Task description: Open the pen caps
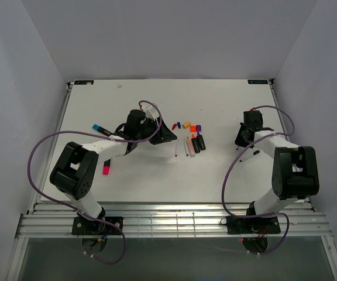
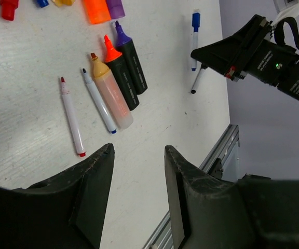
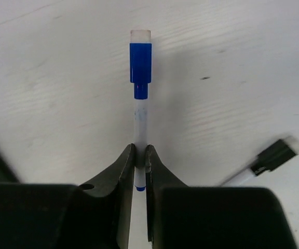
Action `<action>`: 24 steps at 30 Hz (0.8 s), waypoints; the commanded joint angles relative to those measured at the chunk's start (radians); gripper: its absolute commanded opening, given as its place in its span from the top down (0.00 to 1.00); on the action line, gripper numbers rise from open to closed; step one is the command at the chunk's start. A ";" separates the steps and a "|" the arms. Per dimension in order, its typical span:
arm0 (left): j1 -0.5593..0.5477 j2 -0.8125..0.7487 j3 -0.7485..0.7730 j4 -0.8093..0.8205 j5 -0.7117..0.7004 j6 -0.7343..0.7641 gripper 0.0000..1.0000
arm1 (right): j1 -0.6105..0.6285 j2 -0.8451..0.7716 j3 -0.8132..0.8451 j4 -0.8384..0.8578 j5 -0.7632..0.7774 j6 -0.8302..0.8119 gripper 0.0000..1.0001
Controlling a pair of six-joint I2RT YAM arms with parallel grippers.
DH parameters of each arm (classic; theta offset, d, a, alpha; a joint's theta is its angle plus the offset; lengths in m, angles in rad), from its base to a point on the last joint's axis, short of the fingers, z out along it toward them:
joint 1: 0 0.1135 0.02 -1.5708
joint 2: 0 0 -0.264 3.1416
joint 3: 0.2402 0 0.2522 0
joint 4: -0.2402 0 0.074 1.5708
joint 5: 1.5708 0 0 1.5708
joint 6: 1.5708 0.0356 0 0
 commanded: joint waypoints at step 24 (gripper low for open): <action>-0.001 0.136 0.130 0.071 0.112 -0.173 0.43 | 0.518 -0.154 -0.011 0.246 -0.449 -0.022 0.92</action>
